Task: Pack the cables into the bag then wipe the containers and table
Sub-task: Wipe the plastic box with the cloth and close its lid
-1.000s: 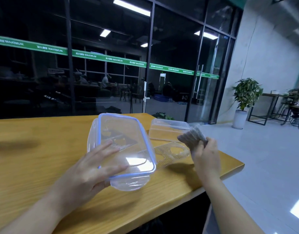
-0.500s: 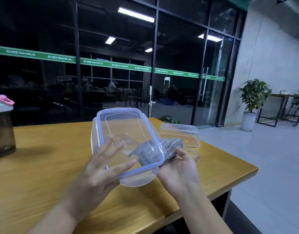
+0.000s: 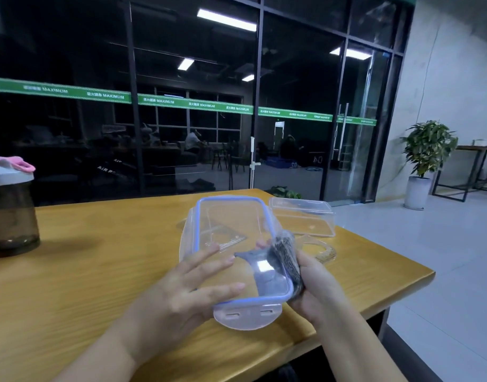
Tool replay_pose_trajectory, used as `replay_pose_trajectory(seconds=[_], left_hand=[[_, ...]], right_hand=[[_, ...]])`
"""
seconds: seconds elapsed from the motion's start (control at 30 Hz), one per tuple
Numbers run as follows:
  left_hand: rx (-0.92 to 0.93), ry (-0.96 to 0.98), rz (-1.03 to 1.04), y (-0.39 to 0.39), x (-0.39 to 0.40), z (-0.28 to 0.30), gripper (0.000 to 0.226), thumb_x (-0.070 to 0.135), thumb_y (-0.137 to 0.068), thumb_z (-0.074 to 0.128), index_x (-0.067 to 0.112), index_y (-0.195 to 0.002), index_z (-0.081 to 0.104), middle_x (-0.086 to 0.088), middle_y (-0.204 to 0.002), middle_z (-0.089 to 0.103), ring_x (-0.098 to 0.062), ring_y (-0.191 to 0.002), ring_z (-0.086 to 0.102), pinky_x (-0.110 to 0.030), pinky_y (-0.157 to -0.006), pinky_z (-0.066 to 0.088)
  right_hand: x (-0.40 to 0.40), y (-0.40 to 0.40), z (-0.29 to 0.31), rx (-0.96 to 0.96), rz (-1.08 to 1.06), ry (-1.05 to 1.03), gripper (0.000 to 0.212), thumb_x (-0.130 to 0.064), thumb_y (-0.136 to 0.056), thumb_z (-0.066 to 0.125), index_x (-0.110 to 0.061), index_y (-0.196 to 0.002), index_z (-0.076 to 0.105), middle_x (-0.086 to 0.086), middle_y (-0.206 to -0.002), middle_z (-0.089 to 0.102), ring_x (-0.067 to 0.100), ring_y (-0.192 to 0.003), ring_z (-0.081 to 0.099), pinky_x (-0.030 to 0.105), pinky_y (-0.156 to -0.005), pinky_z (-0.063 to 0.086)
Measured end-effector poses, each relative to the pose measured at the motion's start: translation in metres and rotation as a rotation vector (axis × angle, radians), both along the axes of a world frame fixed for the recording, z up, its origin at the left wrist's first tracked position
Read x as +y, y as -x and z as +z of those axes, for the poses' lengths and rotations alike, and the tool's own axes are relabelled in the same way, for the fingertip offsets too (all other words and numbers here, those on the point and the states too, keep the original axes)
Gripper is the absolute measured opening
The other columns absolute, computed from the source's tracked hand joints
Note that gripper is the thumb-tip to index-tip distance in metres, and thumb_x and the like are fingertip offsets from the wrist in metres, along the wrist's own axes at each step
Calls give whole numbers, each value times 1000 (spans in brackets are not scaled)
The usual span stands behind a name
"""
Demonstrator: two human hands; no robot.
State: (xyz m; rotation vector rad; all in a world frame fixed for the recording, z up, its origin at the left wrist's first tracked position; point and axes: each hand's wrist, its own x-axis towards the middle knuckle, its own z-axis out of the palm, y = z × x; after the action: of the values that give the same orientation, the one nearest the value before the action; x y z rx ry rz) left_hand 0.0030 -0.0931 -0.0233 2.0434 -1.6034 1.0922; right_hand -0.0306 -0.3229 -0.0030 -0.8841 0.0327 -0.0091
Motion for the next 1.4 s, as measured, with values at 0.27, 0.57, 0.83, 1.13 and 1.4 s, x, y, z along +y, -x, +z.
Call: replay_pose_trajectory(seconds=[0.27,0.57,0.83,1.13,1.4], left_hand=[[-137,-17,6,5,-10,-1,29,30,-97,47,33,-125,51,2,-136,46,-26,-131,42,-42,-77,55],[-174,-100,-81,14,-11,1,43,29,-92,58,35,-132,44,4,-141,42,-27,-134,38,-41,-77,55],[-204,-165,33,11,-10,-1,35,31,-98,42,35,-133,44,3,-142,41,-22,-136,34,-41,-83,54],[-273,-120,92,17,-10,1,38,17,-100,33,31,-134,43,-2,-142,39,-24,-135,35,-42,-94,46],[-234,-78,182,13,-10,1,51,16,-85,53,29,-133,44,-5,-143,38,-25,-135,35,-40,-93,43]], right_hand=[[-12,-12,-16,65,-148,225,44,-44,-92,54,-4,-102,70,17,-101,70,30,-95,67,44,-90,52],[-29,-12,30,118,-105,250,31,-29,-87,51,-9,-65,58,15,-67,65,25,-49,60,30,-51,51],[-22,-27,39,93,-355,528,49,-58,-86,56,-11,-75,70,5,-58,64,27,-66,61,44,-76,55],[-24,-23,25,-29,-328,379,48,-56,-92,48,-14,-87,71,0,-54,62,15,-48,60,53,-87,51],[-15,-10,8,-101,-335,475,45,-49,-92,52,-10,-89,74,7,-71,69,22,-65,63,33,-62,53]])
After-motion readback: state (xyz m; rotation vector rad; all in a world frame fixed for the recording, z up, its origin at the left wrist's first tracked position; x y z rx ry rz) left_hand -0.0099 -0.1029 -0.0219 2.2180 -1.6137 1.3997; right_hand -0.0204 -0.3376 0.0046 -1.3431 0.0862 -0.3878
